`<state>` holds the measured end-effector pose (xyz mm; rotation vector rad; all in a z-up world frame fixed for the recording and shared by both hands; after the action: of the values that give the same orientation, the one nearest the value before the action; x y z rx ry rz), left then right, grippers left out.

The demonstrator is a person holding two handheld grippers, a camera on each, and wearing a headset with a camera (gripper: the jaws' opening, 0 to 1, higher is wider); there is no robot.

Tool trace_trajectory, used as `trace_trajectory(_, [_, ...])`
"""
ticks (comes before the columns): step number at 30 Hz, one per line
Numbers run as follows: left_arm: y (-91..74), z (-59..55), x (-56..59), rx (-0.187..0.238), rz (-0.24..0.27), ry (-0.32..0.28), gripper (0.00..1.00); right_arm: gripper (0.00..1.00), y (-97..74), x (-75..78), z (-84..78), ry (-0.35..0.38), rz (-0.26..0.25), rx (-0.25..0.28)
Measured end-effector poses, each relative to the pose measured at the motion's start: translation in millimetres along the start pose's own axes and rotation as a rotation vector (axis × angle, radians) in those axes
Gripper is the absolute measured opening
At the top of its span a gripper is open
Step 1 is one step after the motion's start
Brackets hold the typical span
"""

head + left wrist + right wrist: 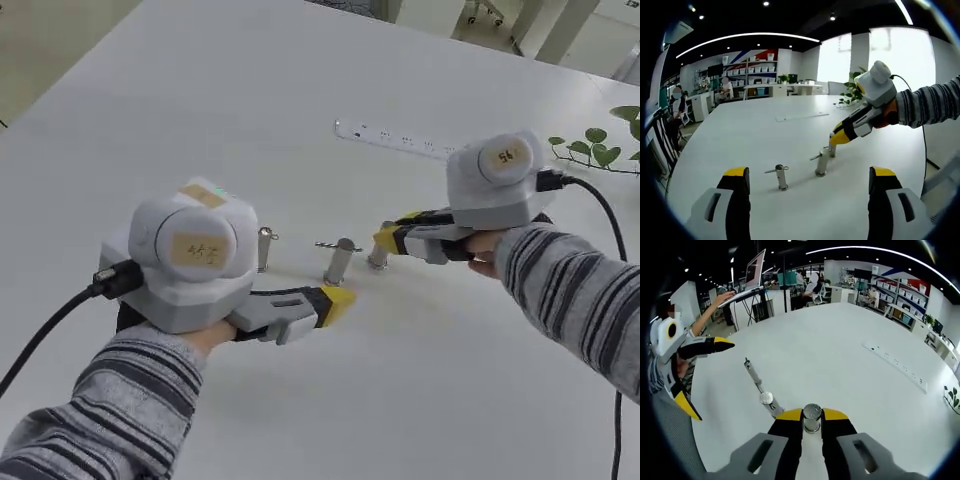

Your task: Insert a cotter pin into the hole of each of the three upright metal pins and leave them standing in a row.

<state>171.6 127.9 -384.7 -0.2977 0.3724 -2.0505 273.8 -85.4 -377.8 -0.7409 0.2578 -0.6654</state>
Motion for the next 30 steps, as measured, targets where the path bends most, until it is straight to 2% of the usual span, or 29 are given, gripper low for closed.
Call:
trace_trajectory(5, [-3.9,0.3,-3.9,0.004,-0.004,-0.003,0.99,0.08,-11.0,-9.0,-9.0,0.003,0.004,-0.004])
trace_trajectory(11, [-5.0,-1.8,-3.4,-0.015,-0.013,-0.009,0.99,0.08,-20.0,-21.5,-18.3,-0.006,0.024,-0.015])
trace_trajectory(16, [-7.1,-0.8,-3.3,-0.012,-0.009,-0.003,0.99,0.08,-24.8,-33.3,-22.1,-0.003,0.051,-0.006])
trace_trajectory(30, [-7.2,-0.4,-2.6,-0.021,-0.014,0.011,0.99,0.08,-16.2,-57.0,-21.4,-0.042,0.118,0.004])
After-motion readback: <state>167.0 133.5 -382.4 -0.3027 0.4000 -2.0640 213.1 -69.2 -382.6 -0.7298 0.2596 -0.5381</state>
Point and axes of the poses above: the centre of the closed fingertips' face, and the gripper's own axes: y roughly forward along the fingers, x roughly to its right, z roughly out of its top, the point moved 10 cm from there along -y, roughly backward along the fingers, and after that the axes turned 1 degree about y, right-handed, at the moved point
